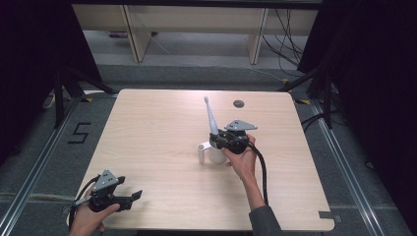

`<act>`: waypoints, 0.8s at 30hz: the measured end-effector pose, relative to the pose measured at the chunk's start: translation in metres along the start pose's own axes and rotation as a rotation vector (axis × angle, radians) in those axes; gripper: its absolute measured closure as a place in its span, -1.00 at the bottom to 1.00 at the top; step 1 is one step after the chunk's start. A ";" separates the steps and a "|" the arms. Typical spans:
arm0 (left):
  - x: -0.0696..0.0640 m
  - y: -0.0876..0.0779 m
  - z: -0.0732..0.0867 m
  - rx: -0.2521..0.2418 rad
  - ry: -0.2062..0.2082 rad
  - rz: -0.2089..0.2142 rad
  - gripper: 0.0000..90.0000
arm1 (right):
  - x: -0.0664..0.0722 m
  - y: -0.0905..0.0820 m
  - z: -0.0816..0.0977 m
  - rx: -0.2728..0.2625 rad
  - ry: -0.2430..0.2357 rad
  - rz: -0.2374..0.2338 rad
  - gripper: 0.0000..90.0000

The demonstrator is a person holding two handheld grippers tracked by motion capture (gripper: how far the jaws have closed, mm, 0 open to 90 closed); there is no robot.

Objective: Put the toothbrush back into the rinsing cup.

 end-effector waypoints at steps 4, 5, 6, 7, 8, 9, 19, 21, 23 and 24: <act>0.000 0.000 0.000 -0.003 0.003 0.003 -0.67 | 0.000 0.001 0.002 0.017 -0.014 -0.007 0.48; 0.000 0.000 0.000 -0.002 0.005 0.004 -0.67 | 0.000 0.001 0.002 0.020 -0.008 -0.003 0.48; 0.000 0.000 0.000 0.000 0.002 0.000 -0.67 | 0.000 0.001 0.003 0.021 -0.009 -0.002 0.48; 0.000 0.000 0.000 -0.002 0.004 0.004 -0.67 | 0.000 0.001 0.003 0.017 0.011 -0.001 0.48; 0.000 0.000 0.000 -0.002 0.005 0.005 -0.67 | 0.001 0.001 0.004 0.022 0.019 -0.003 0.48; 0.000 0.000 0.000 -0.004 0.001 0.005 -0.67 | -0.001 0.000 0.004 0.027 0.005 0.000 0.48; 0.000 0.000 0.000 -0.001 0.003 0.003 -0.67 | -0.002 0.001 0.010 0.030 0.025 -0.005 0.45; 0.000 0.001 0.000 -0.005 -0.002 0.005 -0.67 | -0.002 0.000 0.009 0.014 0.024 -0.012 0.42; 0.000 0.000 0.000 0.001 0.006 0.005 -0.67 | -0.002 -0.002 0.007 0.020 0.004 -0.005 0.43; -0.001 0.000 0.000 -0.002 0.003 0.006 -0.67 | -0.001 -0.002 0.006 0.012 0.021 -0.012 0.41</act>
Point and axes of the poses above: each handheld gripper's, and its own axes: y roughly forward along the jaws, z roughly out of its underside, x roughly to its left, the point moved 4 cm from there along y, roughly forward along the jaws, and after that the axes turned 12 degrees about -z, right-handed, at the moved point
